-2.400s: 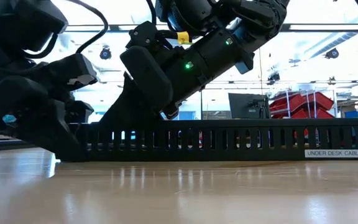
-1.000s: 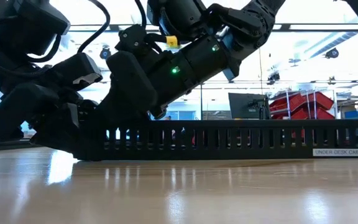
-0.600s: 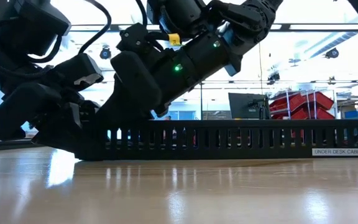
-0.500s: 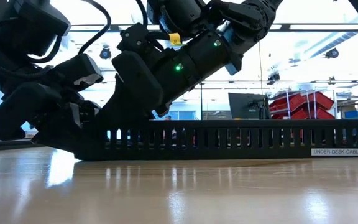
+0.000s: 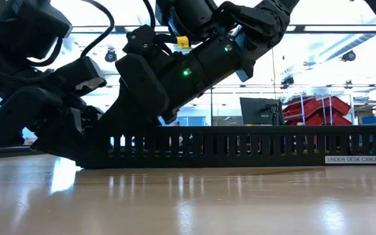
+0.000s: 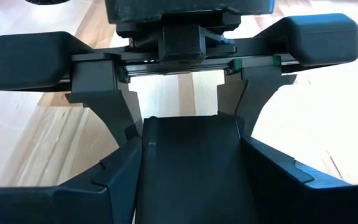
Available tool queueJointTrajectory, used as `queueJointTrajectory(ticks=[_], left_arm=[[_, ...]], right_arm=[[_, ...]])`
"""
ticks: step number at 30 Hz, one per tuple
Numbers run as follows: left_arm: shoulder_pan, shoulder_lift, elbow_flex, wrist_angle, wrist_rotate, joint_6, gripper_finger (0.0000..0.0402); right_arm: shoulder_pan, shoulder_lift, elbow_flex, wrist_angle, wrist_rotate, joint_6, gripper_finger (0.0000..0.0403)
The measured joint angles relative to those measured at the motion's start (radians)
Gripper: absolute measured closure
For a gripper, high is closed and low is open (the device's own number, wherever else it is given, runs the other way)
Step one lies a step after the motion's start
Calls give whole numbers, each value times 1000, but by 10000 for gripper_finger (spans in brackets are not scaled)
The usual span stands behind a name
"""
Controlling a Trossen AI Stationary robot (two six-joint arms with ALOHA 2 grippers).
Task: Ziptie cables
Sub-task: Close the black cable duct
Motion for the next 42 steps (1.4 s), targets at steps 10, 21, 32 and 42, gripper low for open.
queueJointTrajectory(ticks=[10, 21, 32, 42], left_arm=[[0, 0, -1, 4, -13, 1, 179], [0, 2, -3, 27, -19, 14, 178], [0, 2, -3, 35, -23, 18, 177], [4, 3, -3, 63, -26, 25, 175]], right_arm=[[0, 2, -1, 18, 1, -1, 183], [0, 3, -2, 25, 1, -14, 183], [0, 3, -2, 26, 0, -23, 183], [0, 3, -1, 29, -1, -24, 182]])
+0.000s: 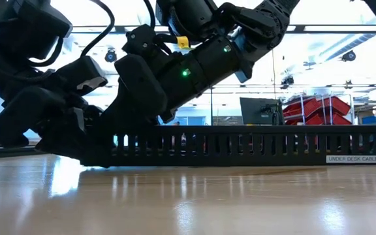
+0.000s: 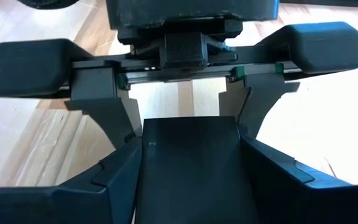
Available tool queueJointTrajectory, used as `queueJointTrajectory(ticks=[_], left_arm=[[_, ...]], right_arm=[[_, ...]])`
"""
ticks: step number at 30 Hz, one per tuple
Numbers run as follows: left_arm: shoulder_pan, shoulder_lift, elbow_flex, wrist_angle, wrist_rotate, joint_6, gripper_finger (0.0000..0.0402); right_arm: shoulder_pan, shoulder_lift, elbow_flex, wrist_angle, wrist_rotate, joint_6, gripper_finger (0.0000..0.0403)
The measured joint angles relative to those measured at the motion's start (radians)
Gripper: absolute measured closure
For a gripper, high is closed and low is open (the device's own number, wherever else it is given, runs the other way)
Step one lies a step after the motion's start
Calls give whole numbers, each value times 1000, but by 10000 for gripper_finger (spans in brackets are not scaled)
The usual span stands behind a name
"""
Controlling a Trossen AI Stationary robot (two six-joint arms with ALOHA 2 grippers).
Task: Ziptie cables
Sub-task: Close the black cable duct
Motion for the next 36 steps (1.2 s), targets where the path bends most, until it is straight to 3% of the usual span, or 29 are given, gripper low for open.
queueJointTrajectory(ticks=[36], left_arm=[[0, -3, -2, -52, 0, -32, 176]], right_arm=[[0, -4, 6, -54, 1, 8, 182]])
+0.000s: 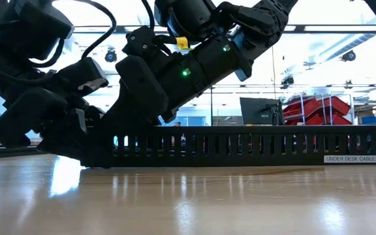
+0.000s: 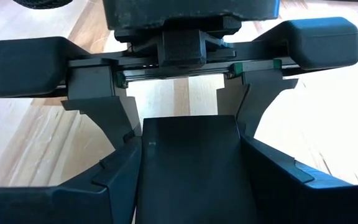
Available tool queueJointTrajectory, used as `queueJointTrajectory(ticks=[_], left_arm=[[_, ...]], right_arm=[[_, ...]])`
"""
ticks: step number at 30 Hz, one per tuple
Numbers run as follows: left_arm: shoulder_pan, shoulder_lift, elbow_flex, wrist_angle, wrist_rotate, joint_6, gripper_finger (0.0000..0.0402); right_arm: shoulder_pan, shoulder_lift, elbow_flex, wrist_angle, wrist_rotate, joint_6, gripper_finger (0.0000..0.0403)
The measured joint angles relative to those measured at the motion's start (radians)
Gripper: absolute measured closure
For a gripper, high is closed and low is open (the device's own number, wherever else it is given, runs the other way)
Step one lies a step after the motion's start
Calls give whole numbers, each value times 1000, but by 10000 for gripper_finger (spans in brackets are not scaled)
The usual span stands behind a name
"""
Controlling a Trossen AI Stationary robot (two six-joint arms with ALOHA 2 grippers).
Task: Ziptie cables
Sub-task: Close the black cable duct, then return to Home Position
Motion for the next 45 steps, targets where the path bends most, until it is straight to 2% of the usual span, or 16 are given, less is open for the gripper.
queueJointTrajectory(ticks=[19, 31, 38, 45], left_arm=[[-1, 0, -2, -1, 1, 0, 181], [0, -28, -6, 12, -1, 57, 103], [0, -160, -7, -99, 89, 58, 81], [-1, -429, -5, -294, 88, 50, 85]], right_arm=[[0, 0, -3, 3, 0, 0, 180], [-2, -5, -4, 10, 5, 56, 96], [-2, -82, 20, -63, -9, 36, 73], [-2, -246, 33, -291, -7, -46, 73]])
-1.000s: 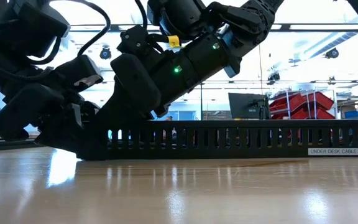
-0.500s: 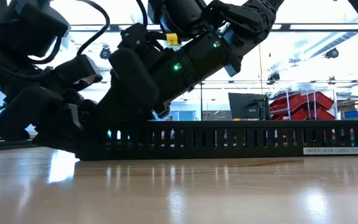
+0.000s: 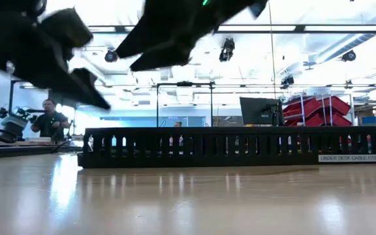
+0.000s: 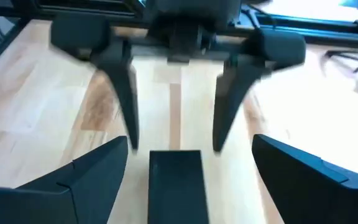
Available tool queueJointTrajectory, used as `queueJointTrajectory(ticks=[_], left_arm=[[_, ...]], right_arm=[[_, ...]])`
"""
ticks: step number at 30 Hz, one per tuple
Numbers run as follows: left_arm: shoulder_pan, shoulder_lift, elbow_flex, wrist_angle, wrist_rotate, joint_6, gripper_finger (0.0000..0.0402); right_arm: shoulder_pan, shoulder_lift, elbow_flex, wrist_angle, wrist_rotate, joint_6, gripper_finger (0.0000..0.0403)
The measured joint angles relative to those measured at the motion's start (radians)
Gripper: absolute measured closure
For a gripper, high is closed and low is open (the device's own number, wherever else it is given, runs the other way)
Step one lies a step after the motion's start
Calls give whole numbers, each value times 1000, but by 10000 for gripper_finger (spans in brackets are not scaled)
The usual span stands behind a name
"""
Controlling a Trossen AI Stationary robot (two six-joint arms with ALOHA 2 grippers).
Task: Ziptie cables
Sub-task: Return to Home Position
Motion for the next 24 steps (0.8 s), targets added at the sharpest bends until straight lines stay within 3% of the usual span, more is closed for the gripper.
queueJointTrajectory(ticks=[7, 15, 20, 24], left_arm=[[0, -272, 0, -41, 1, 7, 88], [-1, -449, 7, -39, 1, 12, 90], [1, -500, 11, 8, -61, 247, 90], [1, -500, 23, 173, -165, 475, 90]], right_arm=[[-14, -189, 0, -205, 34, 0, 88], [-15, -332, 0, -509, 33, 91, 93], [-16, -400, 0, -656, 40, 137, 95], [-13, -453, -6, -719, 91, 137, 95]])
